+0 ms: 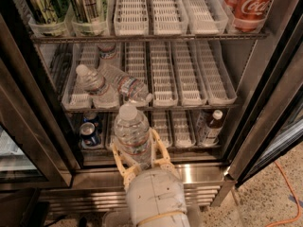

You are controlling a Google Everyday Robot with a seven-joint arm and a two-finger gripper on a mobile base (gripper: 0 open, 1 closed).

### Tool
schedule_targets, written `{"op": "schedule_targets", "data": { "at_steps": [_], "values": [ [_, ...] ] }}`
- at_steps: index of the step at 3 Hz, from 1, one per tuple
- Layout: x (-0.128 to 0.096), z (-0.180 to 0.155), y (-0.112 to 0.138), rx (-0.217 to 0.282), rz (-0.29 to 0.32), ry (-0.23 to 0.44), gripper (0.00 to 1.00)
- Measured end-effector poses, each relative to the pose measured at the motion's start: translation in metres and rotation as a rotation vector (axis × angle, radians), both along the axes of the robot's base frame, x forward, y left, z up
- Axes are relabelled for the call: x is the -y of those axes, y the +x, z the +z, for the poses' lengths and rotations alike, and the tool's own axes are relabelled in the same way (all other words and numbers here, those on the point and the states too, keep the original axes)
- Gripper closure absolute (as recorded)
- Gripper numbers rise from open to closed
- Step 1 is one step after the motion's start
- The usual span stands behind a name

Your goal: Pick water bottle from middle shelf of fridge

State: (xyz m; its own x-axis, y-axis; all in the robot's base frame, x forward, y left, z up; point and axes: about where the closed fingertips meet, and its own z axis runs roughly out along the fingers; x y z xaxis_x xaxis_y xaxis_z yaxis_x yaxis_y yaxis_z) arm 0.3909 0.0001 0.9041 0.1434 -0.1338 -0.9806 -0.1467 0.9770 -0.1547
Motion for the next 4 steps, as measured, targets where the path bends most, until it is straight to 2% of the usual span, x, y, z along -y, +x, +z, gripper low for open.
{"op": "schedule_targets", "data": {
  "at_steps": [1,2,3,4],
  "values": [
    [-0.001,-0.005,0.002,-0.007,-0.002,-0.028,1.00],
    [0.020,-0.007,0.034,-0.018,-0.023,-0.118,1.00],
    [0.060,-0.013,0.094,-0.036,-0.022,-0.191,1.00],
    [0.088,-0.016,0.125,-0.059,-0.014,-0.215,1.00]
  ]
}}
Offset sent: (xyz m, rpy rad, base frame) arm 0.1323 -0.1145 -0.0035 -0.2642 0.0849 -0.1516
